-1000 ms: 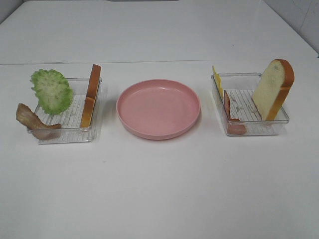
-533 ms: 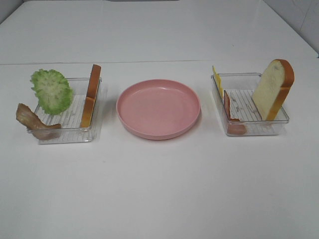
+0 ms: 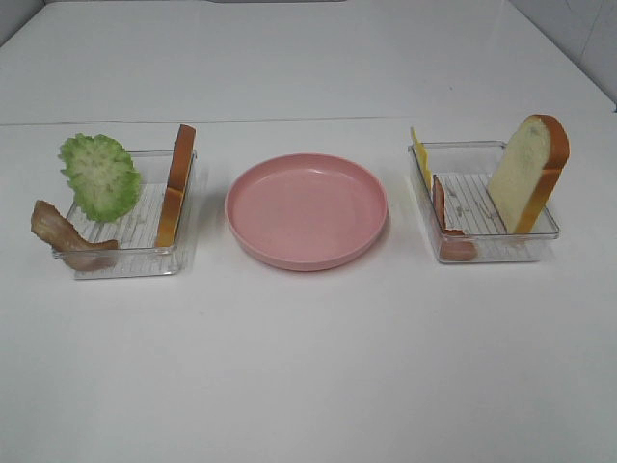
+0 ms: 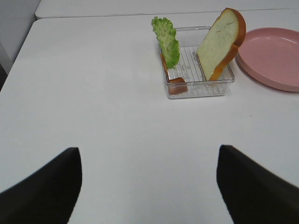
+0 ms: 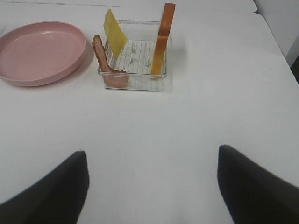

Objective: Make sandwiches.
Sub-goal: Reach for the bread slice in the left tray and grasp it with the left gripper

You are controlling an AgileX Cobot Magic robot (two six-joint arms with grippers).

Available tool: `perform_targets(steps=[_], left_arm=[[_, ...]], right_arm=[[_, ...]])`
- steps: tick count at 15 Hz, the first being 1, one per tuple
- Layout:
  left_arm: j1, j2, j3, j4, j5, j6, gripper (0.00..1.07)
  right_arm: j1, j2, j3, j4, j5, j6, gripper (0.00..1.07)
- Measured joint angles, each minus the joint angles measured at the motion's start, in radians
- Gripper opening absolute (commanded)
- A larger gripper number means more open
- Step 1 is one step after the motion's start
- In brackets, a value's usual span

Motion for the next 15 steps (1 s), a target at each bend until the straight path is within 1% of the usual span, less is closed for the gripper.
perform_targets(steps=[12, 15], left_arm=[[0.0, 0.0, 0.0, 0.0, -0.001, 0.0, 0.76], [0.0, 0.067, -0.018, -0.002, -0.035, 0.0, 0.76]], right_arm=[[0.0, 0.0, 0.0, 0.0, 0.0, 0.0, 0.72], [0.0, 0.0, 0.0, 0.0, 0.0, 0.0, 0.72]])
